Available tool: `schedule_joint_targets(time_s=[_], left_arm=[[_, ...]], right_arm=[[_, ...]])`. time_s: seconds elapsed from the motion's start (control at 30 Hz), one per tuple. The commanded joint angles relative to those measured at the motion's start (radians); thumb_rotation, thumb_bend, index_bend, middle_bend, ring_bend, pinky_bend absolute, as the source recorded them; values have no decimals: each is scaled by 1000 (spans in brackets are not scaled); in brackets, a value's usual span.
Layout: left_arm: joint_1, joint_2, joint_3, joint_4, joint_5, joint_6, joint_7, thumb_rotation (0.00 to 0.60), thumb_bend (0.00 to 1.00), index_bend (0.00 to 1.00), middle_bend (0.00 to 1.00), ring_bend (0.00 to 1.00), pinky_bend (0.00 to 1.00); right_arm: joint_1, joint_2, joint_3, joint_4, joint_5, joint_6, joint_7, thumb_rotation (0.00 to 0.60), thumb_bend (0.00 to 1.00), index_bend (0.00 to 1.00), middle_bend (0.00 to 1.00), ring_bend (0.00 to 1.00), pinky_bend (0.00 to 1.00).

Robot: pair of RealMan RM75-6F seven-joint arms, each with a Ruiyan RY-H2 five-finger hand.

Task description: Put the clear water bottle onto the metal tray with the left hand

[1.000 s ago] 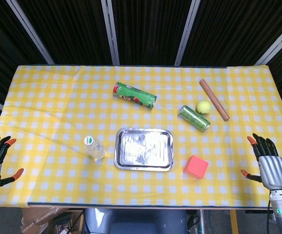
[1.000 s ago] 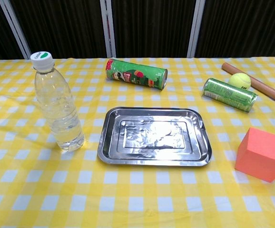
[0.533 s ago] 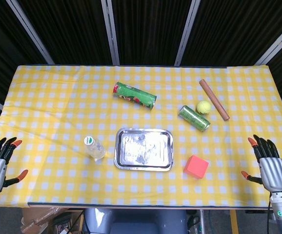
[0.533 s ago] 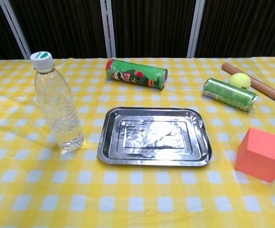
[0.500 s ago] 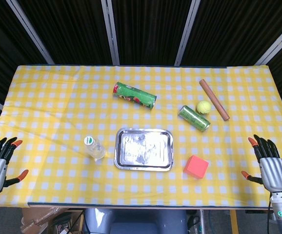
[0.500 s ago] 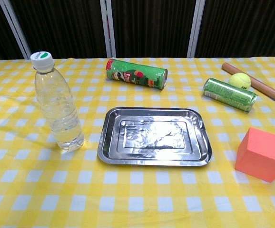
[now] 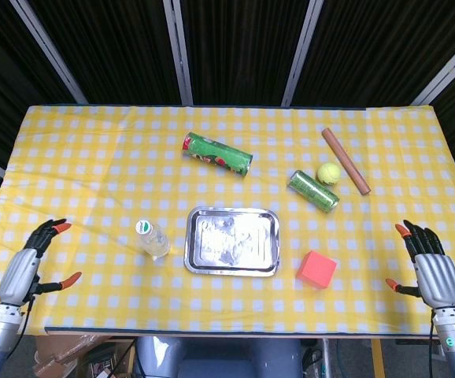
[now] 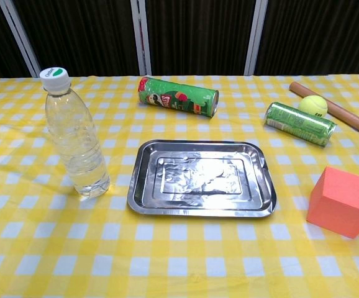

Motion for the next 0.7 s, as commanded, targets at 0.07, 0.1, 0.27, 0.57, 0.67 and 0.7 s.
schedule_joint_targets(time_s=[0.07,0.1,0.27,0.57,0.67,0.7], left_arm=[[-122,-21,-30,-31,-75,-206,-154,600,230,149,83,0,0],[-134,-35,-37,-27,-87,-223,-151,600,230,149,83,0,0],[-175,-111,-71,-7,-147,-266,-135,600,230,151,84,0,0],[-234,-252,-132,79,-264,-298,-29,600,230,161,86,0,0],[-253,-287,-138,101,-294,-316,16,600,231,162,86,0,0],[-263,-305,-141,114,-310,-326,38,600,231,162,87,0,0]], right_arm=[[4,0,1,1,-7,2,8,600,50,46,0,0,0],[5,0,1,1,-6,-1,10,600,50,46,0,0,0],[9,0,1,2,-3,-9,16,600,50,46,0,0,0],[9,5,-3,-1,-15,-2,42,600,50,46,0,0,0],[8,7,-3,-1,-16,1,51,600,50,46,0,0,0],[8,8,-3,-1,-17,1,52,600,50,46,0,0,0]])
